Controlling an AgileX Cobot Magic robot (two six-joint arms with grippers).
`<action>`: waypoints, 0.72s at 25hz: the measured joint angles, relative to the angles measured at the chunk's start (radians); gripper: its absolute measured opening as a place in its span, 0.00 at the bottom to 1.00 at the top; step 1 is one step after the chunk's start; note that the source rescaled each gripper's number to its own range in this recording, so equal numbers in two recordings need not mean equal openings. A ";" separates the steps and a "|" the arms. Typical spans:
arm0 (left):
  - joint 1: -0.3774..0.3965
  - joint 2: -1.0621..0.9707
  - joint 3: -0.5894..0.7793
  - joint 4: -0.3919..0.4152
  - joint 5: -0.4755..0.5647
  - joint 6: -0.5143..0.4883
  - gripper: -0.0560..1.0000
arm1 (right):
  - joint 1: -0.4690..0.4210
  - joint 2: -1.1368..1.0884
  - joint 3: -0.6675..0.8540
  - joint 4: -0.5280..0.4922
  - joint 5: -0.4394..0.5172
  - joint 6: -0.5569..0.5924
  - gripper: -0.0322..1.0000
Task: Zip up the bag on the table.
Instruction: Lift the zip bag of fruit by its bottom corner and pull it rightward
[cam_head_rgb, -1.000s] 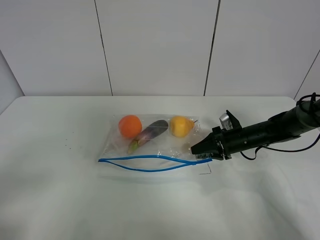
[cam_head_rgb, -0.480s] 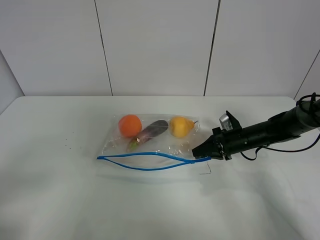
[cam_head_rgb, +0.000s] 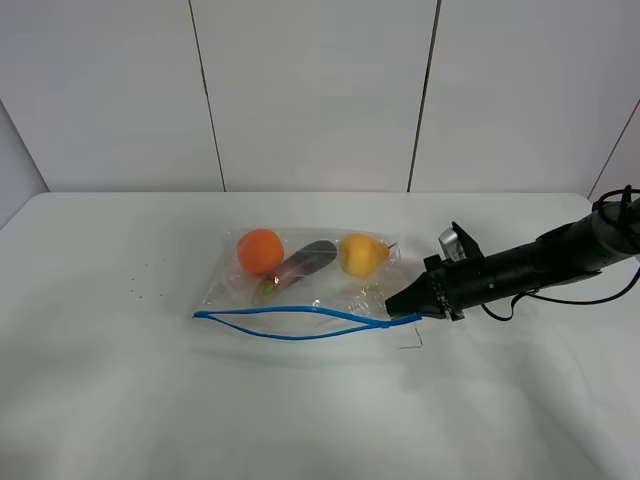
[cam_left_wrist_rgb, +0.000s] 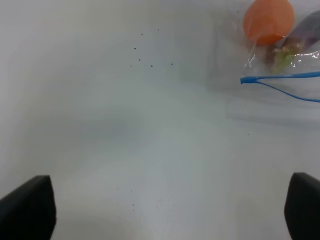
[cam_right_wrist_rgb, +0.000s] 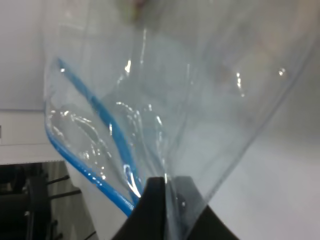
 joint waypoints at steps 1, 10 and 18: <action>0.000 0.000 0.000 0.000 0.000 0.000 1.00 | 0.000 0.001 0.000 -0.001 -0.006 -0.003 0.03; 0.000 0.000 0.000 0.000 0.000 0.000 1.00 | 0.000 0.001 0.000 -0.002 -0.003 -0.001 0.03; 0.000 0.000 0.000 0.000 0.000 0.000 1.00 | 0.000 0.001 0.000 0.003 0.044 0.043 0.03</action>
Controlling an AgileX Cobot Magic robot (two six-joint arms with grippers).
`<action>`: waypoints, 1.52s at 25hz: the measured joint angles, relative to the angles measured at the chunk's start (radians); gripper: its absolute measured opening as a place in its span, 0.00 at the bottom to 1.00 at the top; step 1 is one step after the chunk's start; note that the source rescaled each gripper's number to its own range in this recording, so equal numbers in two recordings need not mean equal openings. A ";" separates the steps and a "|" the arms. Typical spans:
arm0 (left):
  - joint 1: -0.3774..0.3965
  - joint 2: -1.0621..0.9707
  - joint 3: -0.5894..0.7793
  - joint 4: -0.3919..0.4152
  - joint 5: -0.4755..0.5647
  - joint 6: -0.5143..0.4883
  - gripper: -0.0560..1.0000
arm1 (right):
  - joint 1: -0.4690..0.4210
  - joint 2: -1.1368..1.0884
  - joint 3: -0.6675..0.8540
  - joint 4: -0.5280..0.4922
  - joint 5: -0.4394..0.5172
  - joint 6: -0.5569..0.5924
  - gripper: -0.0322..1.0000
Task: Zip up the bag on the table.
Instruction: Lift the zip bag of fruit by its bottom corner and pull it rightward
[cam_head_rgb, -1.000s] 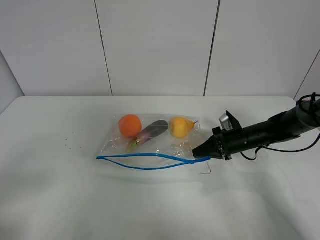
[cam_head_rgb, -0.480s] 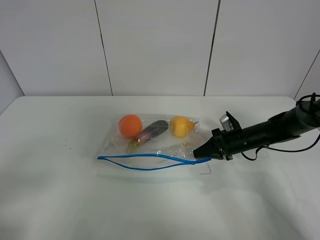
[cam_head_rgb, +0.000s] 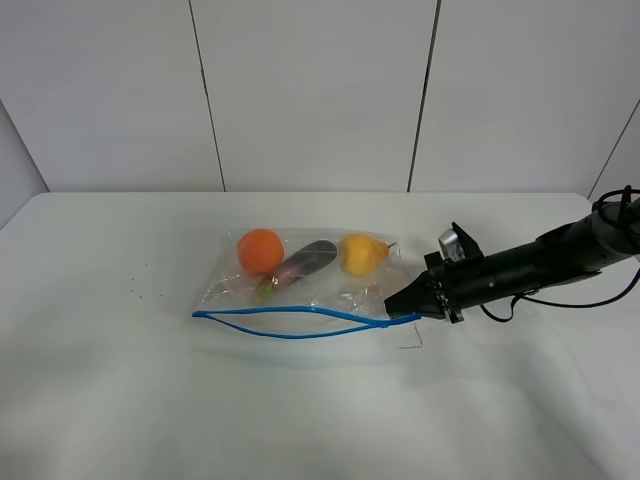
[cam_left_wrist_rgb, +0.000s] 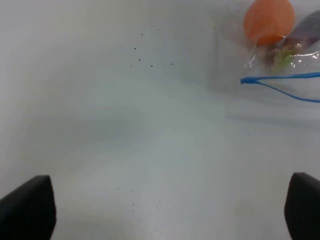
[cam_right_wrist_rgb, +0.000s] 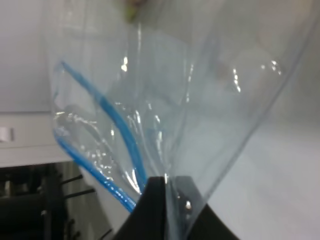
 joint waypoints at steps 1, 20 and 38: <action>0.000 0.000 0.000 0.000 0.000 0.000 1.00 | 0.000 0.000 0.000 0.002 0.005 0.003 0.03; 0.000 0.000 0.000 0.000 0.000 0.000 1.00 | 0.000 -0.145 0.001 0.048 0.012 0.084 0.03; 0.000 0.265 -0.171 -0.168 -0.063 0.211 1.00 | 0.000 -0.182 0.001 0.042 0.012 0.101 0.03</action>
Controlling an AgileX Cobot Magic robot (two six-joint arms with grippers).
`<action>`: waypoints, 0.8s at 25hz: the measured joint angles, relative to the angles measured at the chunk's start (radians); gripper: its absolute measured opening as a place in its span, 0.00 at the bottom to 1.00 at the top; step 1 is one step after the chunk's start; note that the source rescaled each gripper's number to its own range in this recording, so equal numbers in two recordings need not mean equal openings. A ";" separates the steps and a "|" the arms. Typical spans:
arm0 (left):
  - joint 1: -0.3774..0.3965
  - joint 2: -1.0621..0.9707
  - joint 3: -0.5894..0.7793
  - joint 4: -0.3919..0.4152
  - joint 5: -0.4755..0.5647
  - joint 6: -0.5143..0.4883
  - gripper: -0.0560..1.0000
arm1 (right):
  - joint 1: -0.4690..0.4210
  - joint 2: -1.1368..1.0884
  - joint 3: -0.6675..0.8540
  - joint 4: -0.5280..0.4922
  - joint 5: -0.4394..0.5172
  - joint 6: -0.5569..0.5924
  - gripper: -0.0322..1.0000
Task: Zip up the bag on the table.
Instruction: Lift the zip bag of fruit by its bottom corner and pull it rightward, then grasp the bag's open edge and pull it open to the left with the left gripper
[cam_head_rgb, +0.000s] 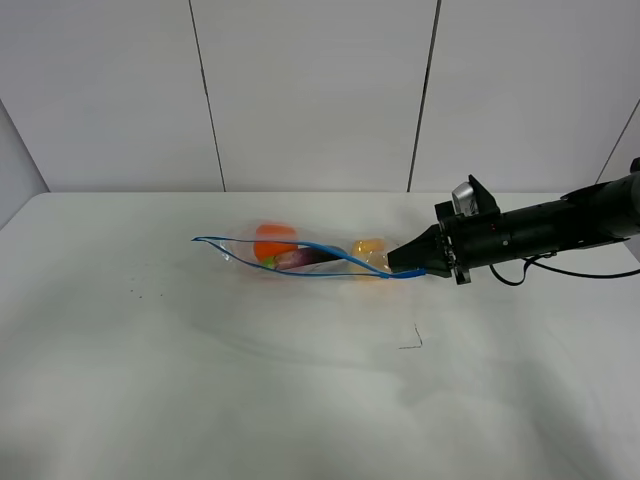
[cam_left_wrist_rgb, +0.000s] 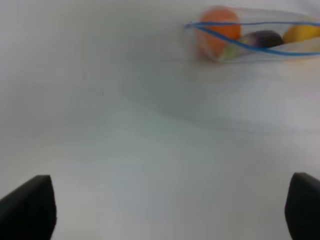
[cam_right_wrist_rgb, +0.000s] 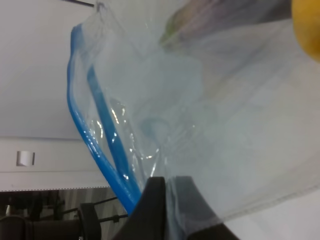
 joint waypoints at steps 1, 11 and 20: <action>0.000 0.041 -0.024 -0.005 -0.018 0.058 1.00 | 0.000 0.000 0.000 0.000 0.000 0.000 0.03; -0.150 0.420 -0.202 -0.142 -0.159 0.377 0.99 | 0.000 0.000 0.000 0.000 0.000 0.000 0.03; -0.612 0.690 -0.209 0.203 -0.335 0.266 0.98 | 0.000 0.000 0.000 0.000 0.000 0.002 0.03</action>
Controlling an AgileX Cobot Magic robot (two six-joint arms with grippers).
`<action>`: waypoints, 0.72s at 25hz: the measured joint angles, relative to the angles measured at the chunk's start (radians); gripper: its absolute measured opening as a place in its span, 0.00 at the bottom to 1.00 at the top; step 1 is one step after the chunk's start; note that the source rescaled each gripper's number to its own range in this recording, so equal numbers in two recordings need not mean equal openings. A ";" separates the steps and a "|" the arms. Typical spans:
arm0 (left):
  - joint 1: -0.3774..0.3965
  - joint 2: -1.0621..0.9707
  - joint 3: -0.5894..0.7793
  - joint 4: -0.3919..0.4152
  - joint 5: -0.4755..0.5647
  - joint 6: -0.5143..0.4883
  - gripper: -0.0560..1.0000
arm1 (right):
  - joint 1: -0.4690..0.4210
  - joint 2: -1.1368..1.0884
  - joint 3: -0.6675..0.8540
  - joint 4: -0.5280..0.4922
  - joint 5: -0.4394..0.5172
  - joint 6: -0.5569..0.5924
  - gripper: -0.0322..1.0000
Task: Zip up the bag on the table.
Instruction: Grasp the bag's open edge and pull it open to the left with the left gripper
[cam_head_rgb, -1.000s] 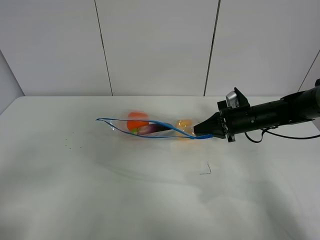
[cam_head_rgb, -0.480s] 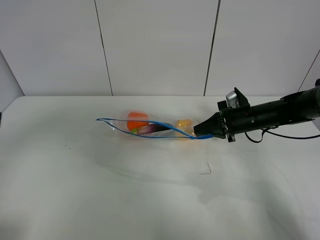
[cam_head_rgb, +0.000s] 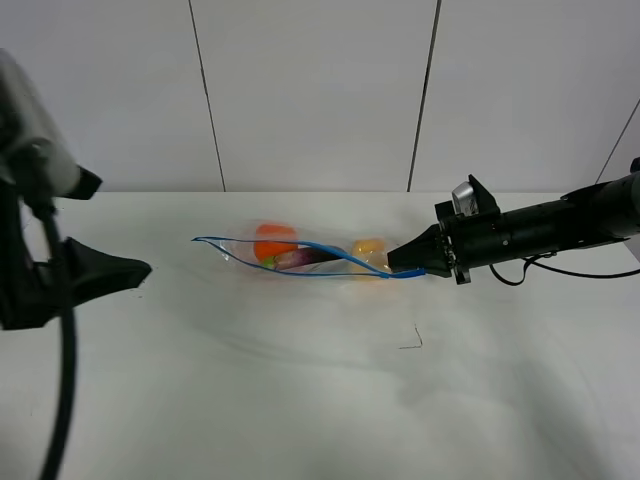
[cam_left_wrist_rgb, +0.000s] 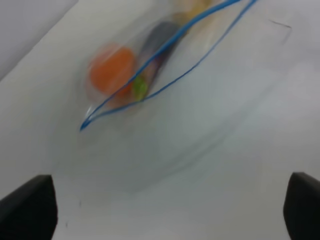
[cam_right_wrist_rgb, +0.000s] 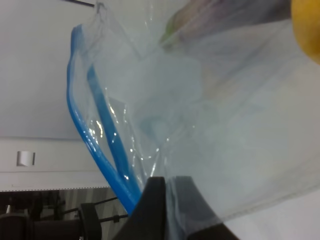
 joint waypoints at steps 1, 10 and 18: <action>-0.060 0.028 0.000 0.074 -0.018 -0.049 0.98 | 0.000 0.000 0.000 0.000 0.000 0.003 0.03; -0.533 0.376 0.000 1.039 -0.066 -0.683 0.97 | 0.000 0.000 0.000 0.000 -0.002 0.012 0.03; -0.601 0.738 -0.096 1.642 -0.091 -1.255 0.93 | 0.000 0.000 0.000 0.000 0.000 0.028 0.03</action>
